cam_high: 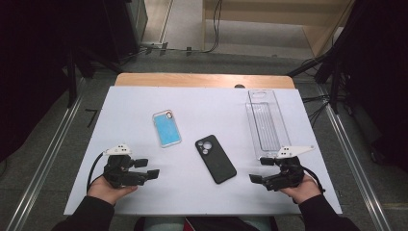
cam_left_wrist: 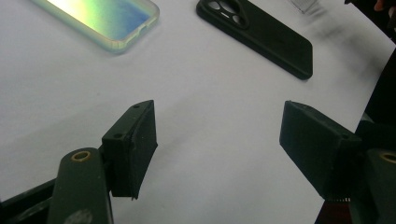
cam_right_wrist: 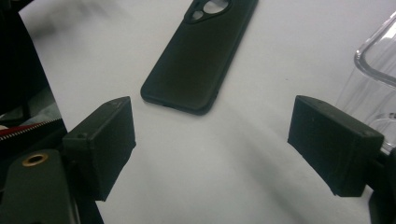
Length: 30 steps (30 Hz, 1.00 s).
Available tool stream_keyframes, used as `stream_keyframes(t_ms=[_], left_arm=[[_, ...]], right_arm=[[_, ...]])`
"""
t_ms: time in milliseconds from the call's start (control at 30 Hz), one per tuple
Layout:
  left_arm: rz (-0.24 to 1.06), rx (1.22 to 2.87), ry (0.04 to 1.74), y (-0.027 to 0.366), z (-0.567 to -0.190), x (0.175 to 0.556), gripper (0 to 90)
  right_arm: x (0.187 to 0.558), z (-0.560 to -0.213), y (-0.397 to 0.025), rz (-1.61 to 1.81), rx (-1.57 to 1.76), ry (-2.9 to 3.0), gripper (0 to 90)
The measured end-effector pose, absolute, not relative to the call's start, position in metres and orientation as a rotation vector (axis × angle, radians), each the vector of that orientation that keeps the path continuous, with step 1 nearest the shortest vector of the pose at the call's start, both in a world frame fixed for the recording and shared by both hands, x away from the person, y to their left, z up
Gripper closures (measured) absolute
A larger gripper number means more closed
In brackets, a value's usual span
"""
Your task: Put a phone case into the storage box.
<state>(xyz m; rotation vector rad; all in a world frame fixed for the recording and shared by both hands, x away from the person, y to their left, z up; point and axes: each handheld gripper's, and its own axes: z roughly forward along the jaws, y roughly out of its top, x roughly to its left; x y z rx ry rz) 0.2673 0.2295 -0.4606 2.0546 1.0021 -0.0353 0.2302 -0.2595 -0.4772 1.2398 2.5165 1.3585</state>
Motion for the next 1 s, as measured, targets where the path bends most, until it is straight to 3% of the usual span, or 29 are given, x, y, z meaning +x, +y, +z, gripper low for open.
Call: stream_keyframes(t_ms=[1000], left_arm=[[-0.015, 2.051, 0.974, 0.2297, -0.4620, 0.2697, 27.7]], right_arm=[[0.2310, -0.4789, -0.2615, 1.352, 1.234, 2.499, 13.1]])
